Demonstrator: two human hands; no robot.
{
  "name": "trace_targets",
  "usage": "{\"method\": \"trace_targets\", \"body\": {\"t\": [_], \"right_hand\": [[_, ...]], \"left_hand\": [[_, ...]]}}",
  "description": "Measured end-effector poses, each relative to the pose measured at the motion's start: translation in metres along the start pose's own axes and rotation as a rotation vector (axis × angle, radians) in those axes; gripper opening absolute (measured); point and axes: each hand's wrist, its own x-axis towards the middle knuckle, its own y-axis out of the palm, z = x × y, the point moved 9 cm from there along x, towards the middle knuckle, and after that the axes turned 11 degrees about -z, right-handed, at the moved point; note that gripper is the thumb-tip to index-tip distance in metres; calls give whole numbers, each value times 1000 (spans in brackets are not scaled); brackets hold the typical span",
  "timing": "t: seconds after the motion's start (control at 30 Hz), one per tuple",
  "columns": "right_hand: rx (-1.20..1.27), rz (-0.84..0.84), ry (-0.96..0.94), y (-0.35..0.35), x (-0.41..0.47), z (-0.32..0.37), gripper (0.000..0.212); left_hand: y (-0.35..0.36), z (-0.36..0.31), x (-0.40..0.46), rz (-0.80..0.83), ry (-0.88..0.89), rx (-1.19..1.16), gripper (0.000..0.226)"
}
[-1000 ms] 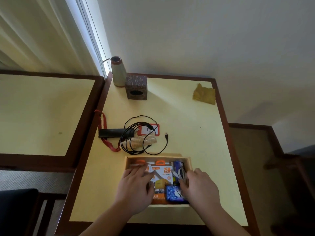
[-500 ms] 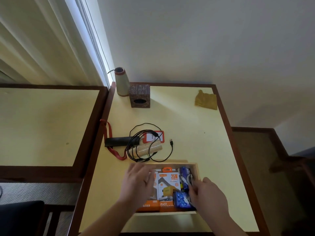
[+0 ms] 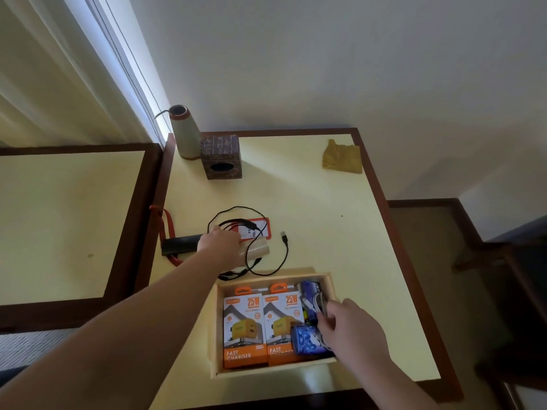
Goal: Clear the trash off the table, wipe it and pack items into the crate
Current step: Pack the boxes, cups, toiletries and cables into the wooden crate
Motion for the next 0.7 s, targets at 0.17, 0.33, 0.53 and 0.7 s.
{"method": "trace_targets", "body": {"t": [0.17, 0.33, 0.53, 0.7], "right_hand": [[30, -12, -2, 0, -2, -4, 31], [90, -53, 24, -30, -1, 4, 33], [820, 23, 78, -55, 40, 58, 83], [885, 77, -14, -64, 77, 100, 75]], "left_hand": [[-12, -1, -16, -75, 13, -167, 51], [-42, -1, -58, -214, -13, -504, 53], [-45, -9, -88, -291, 18, -674, 51], [-56, -20, -98, -323, -2, -738, 56]]}}
